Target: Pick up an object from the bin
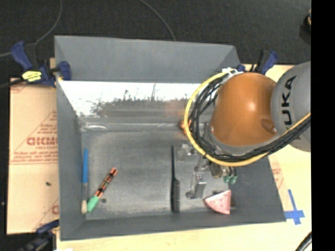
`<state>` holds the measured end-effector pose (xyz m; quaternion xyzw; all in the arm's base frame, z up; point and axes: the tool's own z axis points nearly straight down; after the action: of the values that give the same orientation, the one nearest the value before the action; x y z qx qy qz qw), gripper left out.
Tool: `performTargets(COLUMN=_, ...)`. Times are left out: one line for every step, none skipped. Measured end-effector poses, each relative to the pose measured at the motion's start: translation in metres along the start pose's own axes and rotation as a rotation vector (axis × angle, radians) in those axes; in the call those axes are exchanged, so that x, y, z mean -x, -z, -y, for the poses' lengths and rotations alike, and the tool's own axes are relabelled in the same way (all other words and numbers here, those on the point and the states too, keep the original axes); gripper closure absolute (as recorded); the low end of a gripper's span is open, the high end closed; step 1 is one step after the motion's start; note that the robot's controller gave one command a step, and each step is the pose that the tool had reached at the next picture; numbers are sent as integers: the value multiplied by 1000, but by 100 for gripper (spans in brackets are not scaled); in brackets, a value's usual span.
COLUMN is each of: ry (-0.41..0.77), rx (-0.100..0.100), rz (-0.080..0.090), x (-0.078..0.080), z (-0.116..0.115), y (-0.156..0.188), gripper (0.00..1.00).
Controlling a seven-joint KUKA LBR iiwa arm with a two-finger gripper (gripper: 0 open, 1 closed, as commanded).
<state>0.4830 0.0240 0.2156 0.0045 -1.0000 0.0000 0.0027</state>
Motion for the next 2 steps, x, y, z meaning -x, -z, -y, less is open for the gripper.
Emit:
performTargets(ry=-2, rx=0, rz=8, x=2, z=0, y=4, gripper=0)
performTargets(ry=571, rx=-2, rz=9, x=31, z=4, y=-108, gripper=0)
